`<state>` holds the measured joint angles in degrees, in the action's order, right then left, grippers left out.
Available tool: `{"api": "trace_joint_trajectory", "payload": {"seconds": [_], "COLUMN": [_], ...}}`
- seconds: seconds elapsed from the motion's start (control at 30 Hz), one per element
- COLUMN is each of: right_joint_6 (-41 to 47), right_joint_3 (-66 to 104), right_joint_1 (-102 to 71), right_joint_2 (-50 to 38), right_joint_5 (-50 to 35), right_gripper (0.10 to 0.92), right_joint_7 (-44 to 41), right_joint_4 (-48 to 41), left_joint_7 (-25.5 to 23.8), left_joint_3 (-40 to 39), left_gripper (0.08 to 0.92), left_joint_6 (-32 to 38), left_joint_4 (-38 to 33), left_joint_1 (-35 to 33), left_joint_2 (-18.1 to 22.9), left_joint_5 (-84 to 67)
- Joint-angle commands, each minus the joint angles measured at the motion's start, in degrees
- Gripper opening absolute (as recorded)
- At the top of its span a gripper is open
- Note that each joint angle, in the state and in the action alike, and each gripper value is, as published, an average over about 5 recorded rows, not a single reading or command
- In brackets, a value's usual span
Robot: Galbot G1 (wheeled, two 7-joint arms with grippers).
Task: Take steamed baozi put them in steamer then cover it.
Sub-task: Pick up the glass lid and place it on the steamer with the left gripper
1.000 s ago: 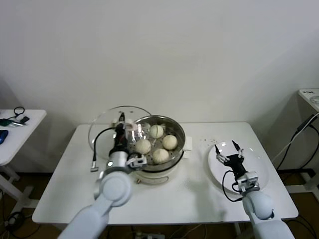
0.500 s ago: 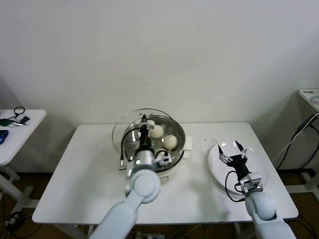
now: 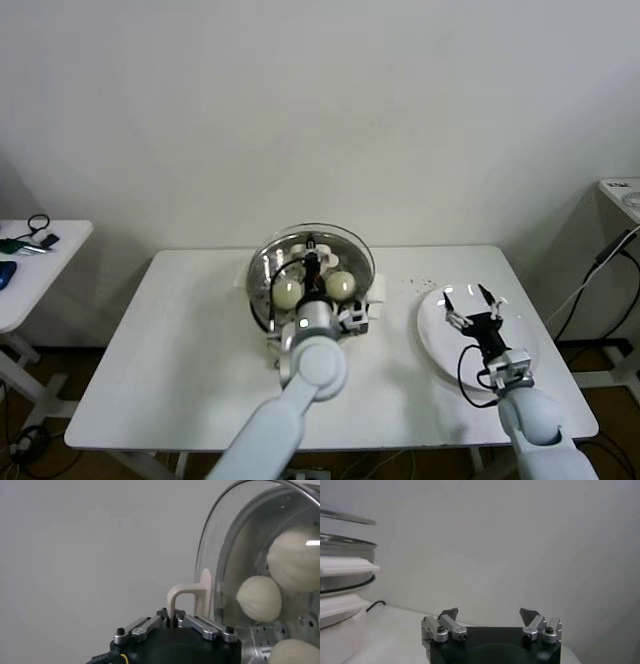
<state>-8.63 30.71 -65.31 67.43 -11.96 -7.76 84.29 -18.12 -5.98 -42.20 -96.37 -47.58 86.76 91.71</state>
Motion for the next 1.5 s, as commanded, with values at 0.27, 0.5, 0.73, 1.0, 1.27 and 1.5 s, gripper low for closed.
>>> {"api": "trace_joint_trajectory", "payload": {"seconds": [0.27, 0.5, 0.73, 1.0, 1.27, 1.5], "right_joint_6": [-0.21, -0.29, -0.53, -0.54, -0.56, 0.17], "right_joint_3": [0.07, 0.25, 0.62, 0.63, 0.61, 0.76], "right_joint_1": [0.77, 0.73, 0.56, 0.73, 0.78, 0.81], "right_joint_2": [0.29, 0.21, 0.38, 0.35, 0.59, 0.53], "right_joint_5": [0.31, 0.29, 0.53, 0.66, 1.03, 1.08], "right_gripper": [0.823, 0.823, 0.823, 0.823, 0.823, 0.823], "right_joint_7": [-0.23, -0.36, -0.73, -0.82, -0.91, -0.85], "right_joint_4": [-0.98, -1.00, -1.39, -1.39, -1.47, -1.17], "left_joint_7": [0.95, 1.93, 1.88, 1.89, 1.92, 1.51], "left_joint_3": [-0.24, -0.20, -0.10, -0.07, -0.14, -0.37], "left_gripper": [0.151, 0.151, 0.151, 0.151, 0.151, 0.182], "left_joint_6": [-2.80, -2.80, -2.80, -2.80, -2.80, -2.80], "left_joint_4": [4.49, 5.70, 6.44, 6.49, 6.04, 4.01], "left_joint_1": [0.74, 1.36, 1.83, 1.68, 0.95, 0.64], "left_joint_2": [0.46, 0.24, -0.04, -0.08, -0.20, -1.65], "left_joint_5": [-0.59, -1.52, -2.35, -2.97, -3.17, -3.68]}}
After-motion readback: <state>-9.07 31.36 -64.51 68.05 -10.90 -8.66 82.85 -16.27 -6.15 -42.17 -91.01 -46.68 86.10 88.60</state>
